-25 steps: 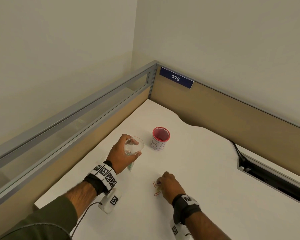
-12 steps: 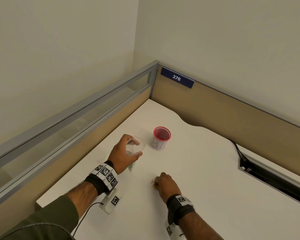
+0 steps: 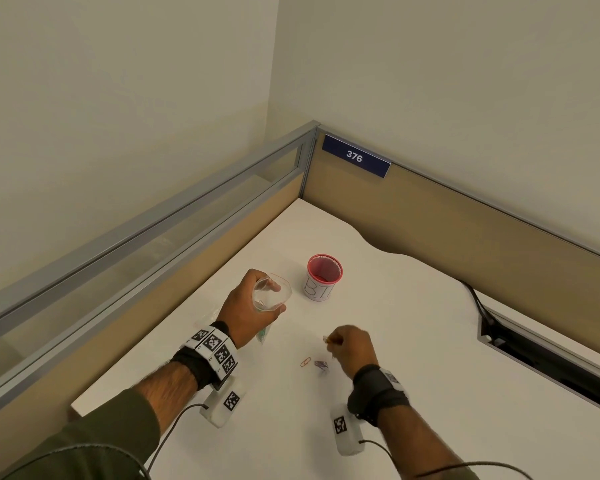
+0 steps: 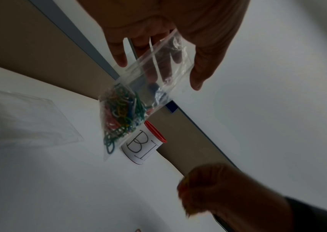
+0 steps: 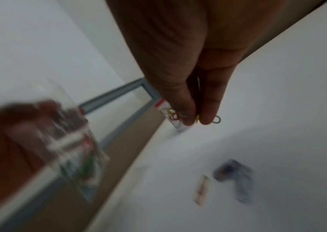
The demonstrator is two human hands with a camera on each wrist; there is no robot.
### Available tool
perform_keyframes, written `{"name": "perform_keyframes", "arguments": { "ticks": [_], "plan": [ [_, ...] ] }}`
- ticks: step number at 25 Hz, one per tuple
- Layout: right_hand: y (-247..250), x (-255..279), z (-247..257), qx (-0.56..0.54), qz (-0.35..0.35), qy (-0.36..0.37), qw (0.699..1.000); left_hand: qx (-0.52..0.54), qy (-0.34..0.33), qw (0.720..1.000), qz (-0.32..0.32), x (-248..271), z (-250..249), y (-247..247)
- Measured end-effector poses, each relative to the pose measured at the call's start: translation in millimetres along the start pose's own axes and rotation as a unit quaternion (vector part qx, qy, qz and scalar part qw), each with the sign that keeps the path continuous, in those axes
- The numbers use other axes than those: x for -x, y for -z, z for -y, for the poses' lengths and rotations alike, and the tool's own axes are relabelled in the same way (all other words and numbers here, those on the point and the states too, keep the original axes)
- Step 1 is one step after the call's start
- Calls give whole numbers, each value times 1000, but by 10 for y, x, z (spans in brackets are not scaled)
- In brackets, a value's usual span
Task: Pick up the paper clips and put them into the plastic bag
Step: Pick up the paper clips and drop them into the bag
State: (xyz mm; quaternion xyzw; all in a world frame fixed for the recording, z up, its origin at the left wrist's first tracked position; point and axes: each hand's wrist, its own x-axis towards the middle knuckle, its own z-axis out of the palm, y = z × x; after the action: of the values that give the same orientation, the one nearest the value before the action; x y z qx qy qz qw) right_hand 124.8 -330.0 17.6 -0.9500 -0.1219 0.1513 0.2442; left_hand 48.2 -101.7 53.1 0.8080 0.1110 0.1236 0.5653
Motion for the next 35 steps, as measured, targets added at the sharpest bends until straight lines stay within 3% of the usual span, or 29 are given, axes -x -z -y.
{"name": "perform_keyframes", "arguments": {
  "ticks": [4,7,14,19,23,25,28,31,35],
  "plan": [
    [492,119,538,-195,-79,45,977,-4,-4,1000,15,-4,11,-107],
    [712,226,983,-260,-87,97,957,-5,-3,1000,28,-10,-38,-189],
    [616,299,1255,-173,-45,155,972,1,2,999,42,-31,-84,-276],
    [681,328,1254,-161,-69,160,971,-7,-20,999,34,3,-121,-249],
    [684,226,1065,-189,-116,146,964,-2,-21,999,30,21,-128,-217],
    [586,101,771,-137,-115,119,977,-2,-25,999,22,22,-109,-177],
    [284,23,194,33,1,40,999,3,-25,1000,13,18,-54,-118],
    [-67,156,-221,118,117,-15,986,10,-18,1000,2,10,-1,-89],
    [-409,183,-199,128,94,-29,987,10,-12,1000,-4,-2,41,-92]
  ]
}}
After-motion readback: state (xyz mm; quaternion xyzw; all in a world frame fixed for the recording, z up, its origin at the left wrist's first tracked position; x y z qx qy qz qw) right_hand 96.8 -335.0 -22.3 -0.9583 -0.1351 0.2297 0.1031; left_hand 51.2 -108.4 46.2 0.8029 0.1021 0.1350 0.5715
